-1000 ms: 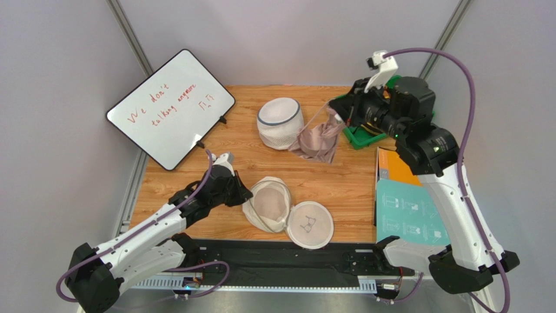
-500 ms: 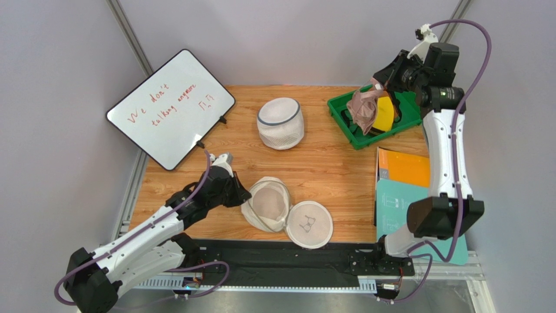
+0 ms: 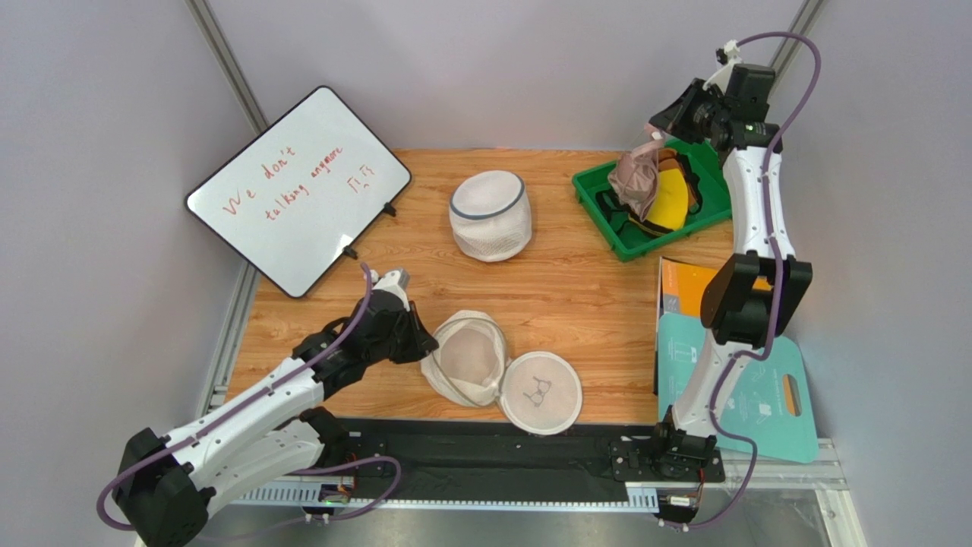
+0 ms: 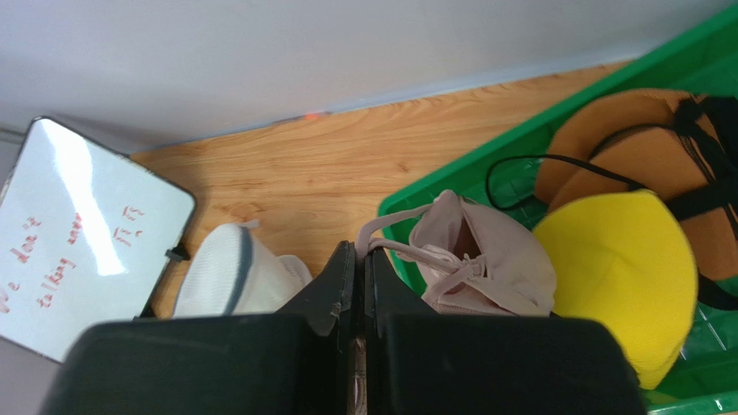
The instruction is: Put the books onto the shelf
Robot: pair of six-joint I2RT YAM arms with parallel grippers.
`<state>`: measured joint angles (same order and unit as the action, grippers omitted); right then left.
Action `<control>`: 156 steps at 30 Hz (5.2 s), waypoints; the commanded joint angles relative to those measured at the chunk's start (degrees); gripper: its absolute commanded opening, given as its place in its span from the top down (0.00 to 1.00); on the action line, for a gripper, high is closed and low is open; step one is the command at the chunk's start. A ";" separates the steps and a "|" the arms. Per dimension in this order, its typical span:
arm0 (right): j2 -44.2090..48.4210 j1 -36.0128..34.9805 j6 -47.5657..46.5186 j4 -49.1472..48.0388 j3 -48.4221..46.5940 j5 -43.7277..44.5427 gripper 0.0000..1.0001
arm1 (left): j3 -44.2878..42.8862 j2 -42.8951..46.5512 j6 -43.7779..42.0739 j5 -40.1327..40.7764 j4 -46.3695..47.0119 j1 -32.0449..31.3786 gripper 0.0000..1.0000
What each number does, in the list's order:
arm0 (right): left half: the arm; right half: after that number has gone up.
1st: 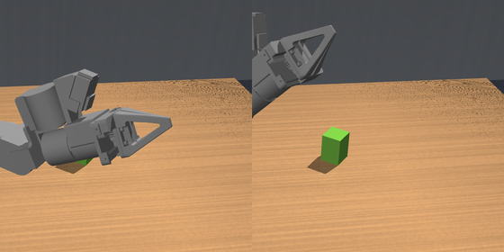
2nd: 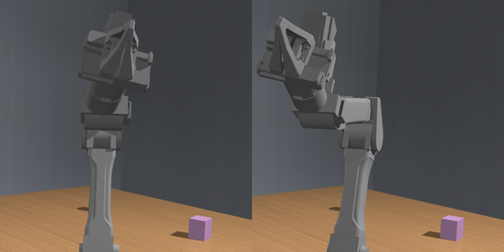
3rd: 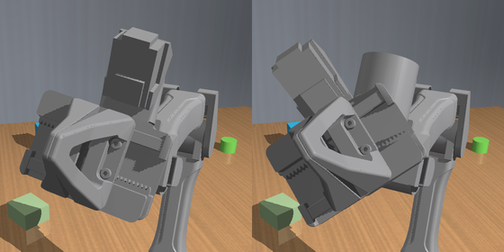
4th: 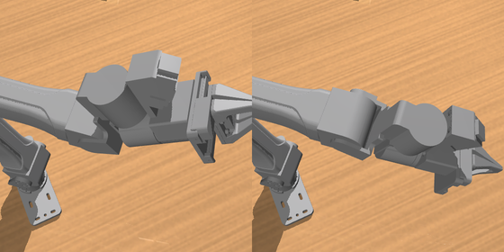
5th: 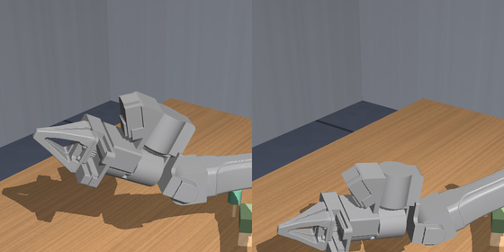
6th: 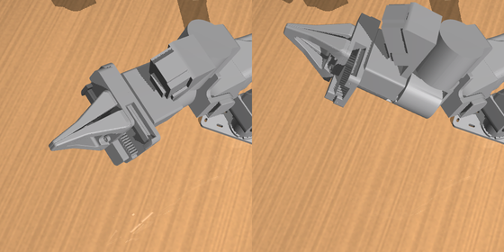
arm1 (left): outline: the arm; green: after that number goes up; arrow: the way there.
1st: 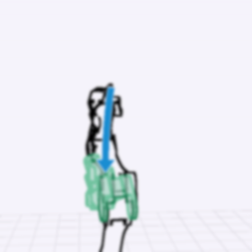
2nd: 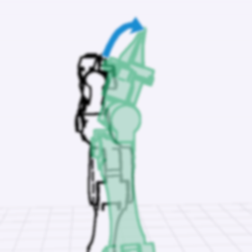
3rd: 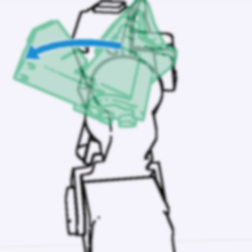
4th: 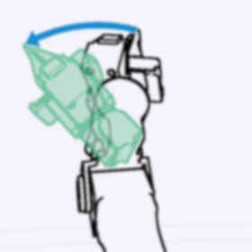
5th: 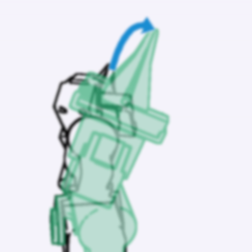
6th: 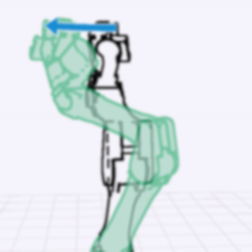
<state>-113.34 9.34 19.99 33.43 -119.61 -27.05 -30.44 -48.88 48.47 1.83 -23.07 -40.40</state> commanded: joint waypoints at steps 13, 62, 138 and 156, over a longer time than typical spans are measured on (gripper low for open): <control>2.58 4.72 1.02 4.27 2.10 21.86 0.07 | -1.73 1.07 -0.57 0.29 -0.75 0.24 1.00; 64.73 -47.22 22.81 7.71 92.18 21.34 0.42 | 1.52 0.72 0.58 0.64 1.19 2.61 1.00; 37.58 -53.82 0.75 32.49 33.57 38.56 1.00 | -1.91 -12.99 2.60 -5.43 16.65 -1.08 1.00; 50.33 -31.85 10.86 9.30 80.13 20.92 0.47 | 0.11 -9.74 1.10 -4.72 15.34 -0.99 1.00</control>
<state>-63.29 -25.43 30.20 52.38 -42.76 1.48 -30.68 -59.35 50.83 -2.72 -8.78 -41.23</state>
